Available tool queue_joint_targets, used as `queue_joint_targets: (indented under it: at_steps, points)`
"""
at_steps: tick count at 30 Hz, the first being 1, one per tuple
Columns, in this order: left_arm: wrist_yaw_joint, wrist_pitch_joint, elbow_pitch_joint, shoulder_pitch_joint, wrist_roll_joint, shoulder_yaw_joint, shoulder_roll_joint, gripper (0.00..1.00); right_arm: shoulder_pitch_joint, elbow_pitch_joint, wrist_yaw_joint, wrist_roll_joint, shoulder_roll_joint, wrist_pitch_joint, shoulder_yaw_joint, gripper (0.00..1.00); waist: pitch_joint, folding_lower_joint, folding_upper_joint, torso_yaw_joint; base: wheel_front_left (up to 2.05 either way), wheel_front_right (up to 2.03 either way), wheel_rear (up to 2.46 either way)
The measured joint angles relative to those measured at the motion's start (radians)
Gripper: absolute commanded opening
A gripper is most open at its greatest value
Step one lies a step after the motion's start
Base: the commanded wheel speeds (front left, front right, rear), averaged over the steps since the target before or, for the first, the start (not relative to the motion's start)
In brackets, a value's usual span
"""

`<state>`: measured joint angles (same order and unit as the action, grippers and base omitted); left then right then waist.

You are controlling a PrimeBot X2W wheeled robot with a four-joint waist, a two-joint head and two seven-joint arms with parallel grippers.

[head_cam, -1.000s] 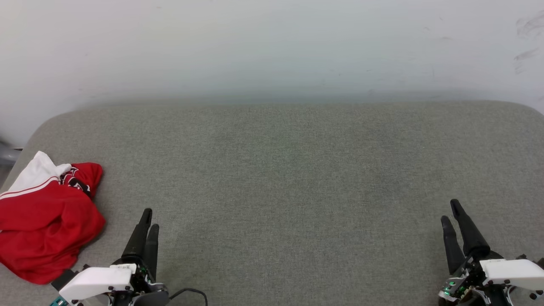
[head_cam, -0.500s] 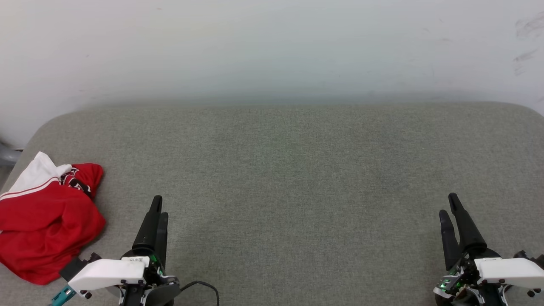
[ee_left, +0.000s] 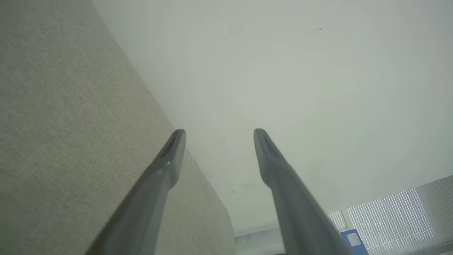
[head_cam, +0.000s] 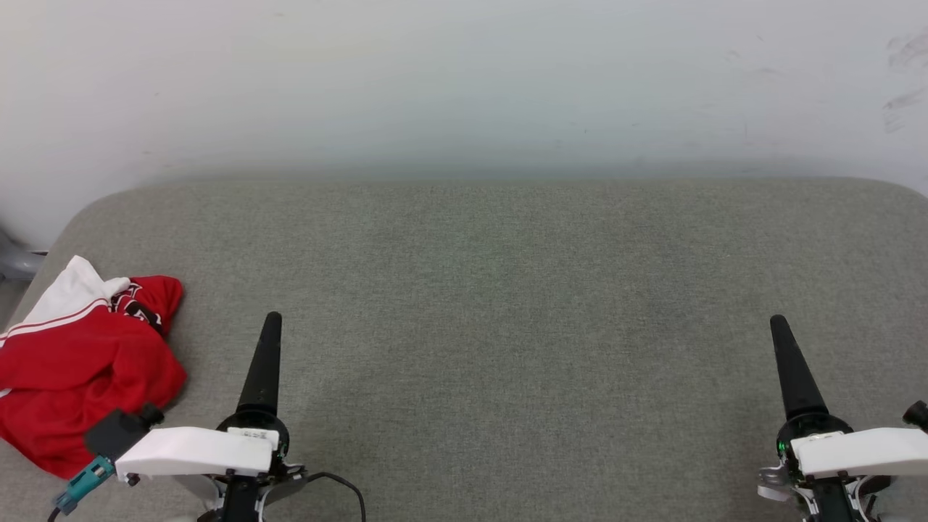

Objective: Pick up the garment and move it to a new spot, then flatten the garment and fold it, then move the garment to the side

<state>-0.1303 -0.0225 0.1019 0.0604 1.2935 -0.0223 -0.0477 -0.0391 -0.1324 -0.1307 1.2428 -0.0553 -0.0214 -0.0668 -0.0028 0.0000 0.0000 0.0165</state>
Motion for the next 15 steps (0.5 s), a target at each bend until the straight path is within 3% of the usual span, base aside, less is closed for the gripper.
queue_joint_targets:
  at_steps: [15]
  points:
    - [0.0, -0.052, -0.047, -0.006, -0.423, 0.031, -0.012, 1.0, 0.018, 0.088, 0.0, -0.492, 0.004, -0.041, -0.008, 1.0, -0.004, 0.0, 0.0, 0.005, 0.0, 0.0, 0.0]
